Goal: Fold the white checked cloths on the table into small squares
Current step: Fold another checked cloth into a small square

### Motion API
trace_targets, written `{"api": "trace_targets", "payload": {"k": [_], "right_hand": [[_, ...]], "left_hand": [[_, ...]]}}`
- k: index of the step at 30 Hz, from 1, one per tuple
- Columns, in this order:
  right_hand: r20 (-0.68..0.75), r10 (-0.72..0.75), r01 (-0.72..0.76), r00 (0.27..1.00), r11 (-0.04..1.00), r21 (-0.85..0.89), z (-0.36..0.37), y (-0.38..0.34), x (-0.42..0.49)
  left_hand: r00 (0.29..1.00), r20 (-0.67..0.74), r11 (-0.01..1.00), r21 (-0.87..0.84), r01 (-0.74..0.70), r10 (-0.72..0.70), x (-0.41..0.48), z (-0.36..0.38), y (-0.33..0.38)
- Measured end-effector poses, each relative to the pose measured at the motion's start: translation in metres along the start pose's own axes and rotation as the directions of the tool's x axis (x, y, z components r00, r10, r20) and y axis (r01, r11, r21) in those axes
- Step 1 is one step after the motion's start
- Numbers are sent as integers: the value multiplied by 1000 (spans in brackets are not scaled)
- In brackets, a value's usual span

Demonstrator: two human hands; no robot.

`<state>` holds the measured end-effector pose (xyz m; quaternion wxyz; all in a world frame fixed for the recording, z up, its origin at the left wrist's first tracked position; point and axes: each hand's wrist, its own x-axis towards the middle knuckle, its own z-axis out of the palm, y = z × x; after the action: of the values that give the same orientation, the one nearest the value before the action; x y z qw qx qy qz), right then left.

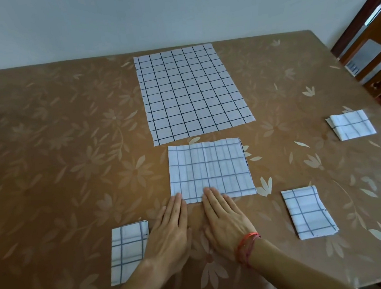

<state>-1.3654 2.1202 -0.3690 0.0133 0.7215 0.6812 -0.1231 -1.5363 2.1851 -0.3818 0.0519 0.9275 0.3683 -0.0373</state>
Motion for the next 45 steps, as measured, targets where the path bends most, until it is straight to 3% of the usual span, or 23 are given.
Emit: {"api": "trace_targets", "payload": {"k": [4, 8, 16, 22, 28, 31, 34, 38, 40, 42, 45], "right_hand": [[-26, -103, 103, 994, 995, -3, -3, -18, 5], [20, -102, 102, 995, 995, -8, 5, -23, 7], [87, 72, -70, 994, 997, -27, -2, 26, -20], [163, 249, -252, 955, 968, -6, -8, 61, -42], [120, 294, -305, 948, 948, 94, -15, 53, -37], [17, 343, -339, 939, 917, 211, -25, 55, -28], [13, 461, -436, 887, 828, 352, -38, 66, -4], [45, 611, -517, 791, 626, 584, -58, 82, 28], [108, 660, -541, 744, 498, 678, -66, 88, 42], [183, 702, -589, 689, 394, 705, -72, 94, 53], [241, 722, -629, 649, 331, 703, -74, 99, 66]], "left_hand": [[1000, 7, 1000, -18, 1, -1, 1, -3, 0], [999, 35, 1000, -18, -17, 17, 2, -7, -3], [998, 67, 998, -67, 21, -17, 3, -5, -1], [997, 68, 996, -83, 45, -39, 3, -4, 1], [993, 112, 981, -187, 58, -37, 7, -10, 1], [992, 115, 976, -205, 71, -48, 8, -11, 2], [991, 125, 986, -155, 65, -46, 10, -11, 2], [993, 104, 988, -139, 70, -56, 13, -16, 5], [982, 170, 975, -188, 117, -85, 13, -19, 5], [979, 186, 979, -173, 111, -78, 14, -20, 4], [980, 180, 972, -202, 119, -82, 12, -20, 4]]}}
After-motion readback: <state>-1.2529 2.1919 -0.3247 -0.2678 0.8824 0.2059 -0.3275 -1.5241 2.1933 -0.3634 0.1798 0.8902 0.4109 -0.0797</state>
